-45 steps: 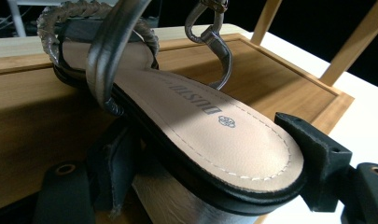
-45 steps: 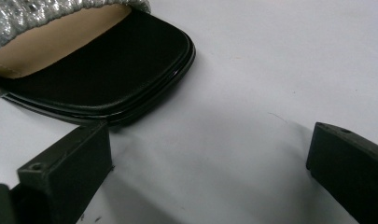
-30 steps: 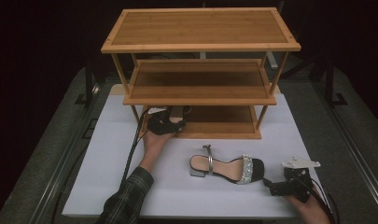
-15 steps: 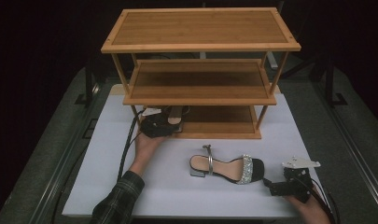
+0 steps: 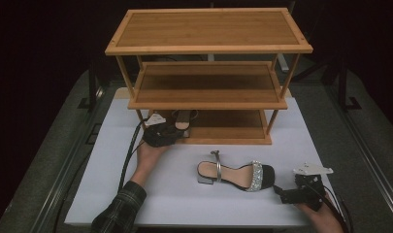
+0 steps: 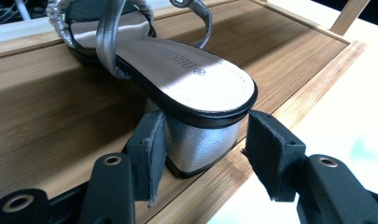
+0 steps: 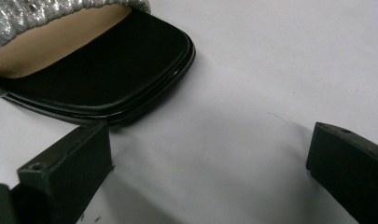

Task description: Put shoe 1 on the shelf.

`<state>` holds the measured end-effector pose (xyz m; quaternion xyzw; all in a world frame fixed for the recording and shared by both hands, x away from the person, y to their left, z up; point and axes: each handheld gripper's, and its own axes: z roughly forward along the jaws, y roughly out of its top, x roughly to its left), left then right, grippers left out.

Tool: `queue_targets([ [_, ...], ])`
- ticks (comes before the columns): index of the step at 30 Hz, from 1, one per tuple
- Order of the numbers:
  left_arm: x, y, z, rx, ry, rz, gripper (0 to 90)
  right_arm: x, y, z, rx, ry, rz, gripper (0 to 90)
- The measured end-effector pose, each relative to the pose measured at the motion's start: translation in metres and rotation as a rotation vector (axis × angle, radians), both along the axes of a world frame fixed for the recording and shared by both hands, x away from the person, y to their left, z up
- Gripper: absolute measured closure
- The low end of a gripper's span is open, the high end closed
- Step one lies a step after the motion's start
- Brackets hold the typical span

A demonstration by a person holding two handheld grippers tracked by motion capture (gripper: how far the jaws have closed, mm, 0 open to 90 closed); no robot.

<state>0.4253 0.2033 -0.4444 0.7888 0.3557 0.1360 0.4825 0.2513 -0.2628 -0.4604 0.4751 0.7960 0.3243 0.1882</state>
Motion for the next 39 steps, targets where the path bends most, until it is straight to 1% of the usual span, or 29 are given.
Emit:
queue_targets([
  [4, 0.0, -0.006, 0.0, -0.015, 0.015, -0.002, 47.7, 0.0, 0.0, 0.0, 0.0, 0.0, 0.0, 0.0],
  [5, 0.0, -0.008, 0.0, -0.017, 0.013, -0.002, 47.7, 0.0, 0.0, 0.0, 0.0, 0.0, 0.0, 0.0],
  [6, 0.0, -0.009, -0.001, -0.018, 0.016, -0.002, 47.6, 0.0, 0.0, 0.0, 0.0, 0.0, 0.0, 0.0],
  [8, 0.002, -0.011, -0.002, -0.005, 0.024, -0.009, 47.6, 0.0, 0.0, 0.0, 0.0, 0.0, 0.0, 0.0],
  [10, 0.003, -0.01, -0.003, -0.015, 0.028, -0.015, 47.1, 0.0, 0.0, 0.0, 0.0, -0.001, 0.0, 0.0],
  [13, 0.002, -0.011, -0.003, -0.009, 0.027, -0.008, 46.9, 0.0, 0.0, 0.0, 0.0, 0.0, 0.001, 0.0],
  [14, 0.002, -0.011, -0.002, -0.013, 0.028, -0.008, 46.4, 0.0, 0.0, 0.0, 0.0, 0.0, 0.001, 0.0],
  [16, 0.001, -0.009, 0.0, -0.022, 0.038, -0.009, 42.6, 0.0, 0.0, 0.0, 0.0, 0.0, 0.001, 0.0],
  [17, -0.001, -0.008, 0.001, -0.015, 0.039, -0.012, 41.1, 0.0, 0.0, 0.0, 0.0, 0.0, 0.0, 0.0],
  [18, -0.004, -0.007, 0.003, -0.01, 0.044, -0.023, 39.7, 0.0, 0.0, 0.0, 0.0, 0.0, 0.0, 0.0],
  [21, -0.01, -0.001, 0.006, 0.015, 0.027, -0.057, 37.5, 0.0, 0.0, 0.0, 0.0, 0.0, 0.0, 0.0],
  [24, -0.02, 0.006, 0.01, 0.023, 0.038, -0.07, 35.6, 0.0, 0.0, 0.0, 0.0, 0.0, 0.0, 0.0],
  [28, -0.031, 0.014, 0.015, 0.058, 0.052, -0.075, 30.8, 0.0, 0.0, 0.0, 0.0, 0.0, 0.001, 0.0],
  [31, -0.042, 0.023, 0.017, 0.085, 0.049, -0.076, 28.1, 0.0, 0.0, 0.0, 0.0, 0.0, 0.0, 0.0],
  [33, -0.048, 0.028, 0.018, 0.117, 0.06, -0.077, 26.7, 0.0, 0.0, 0.0, -0.001, 0.0, 0.0, 0.0],
  [34, -0.054, 0.031, 0.018, 0.127, 0.058, -0.077, 25.0, 0.0, 0.0, 0.0, 0.0, 0.0, 0.0, 0.0],
  [35, -0.057, 0.034, 0.019, 0.13, 0.059, -0.08, 24.5, 0.0, 0.0, 0.0, -0.001, 0.0, 0.0, 0.0],
  [37, -0.065, 0.04, 0.019, 0.141, 0.074, -0.076, 22.9, 0.0, 0.0, 0.0, -0.001, 0.0, 0.0, 0.0],
  [39, -0.074, 0.045, 0.02, 0.159, 0.072, -0.072, 20.9, 0.0, 0.0, 0.0, -0.001, 0.0, 0.0, 0.0],
])
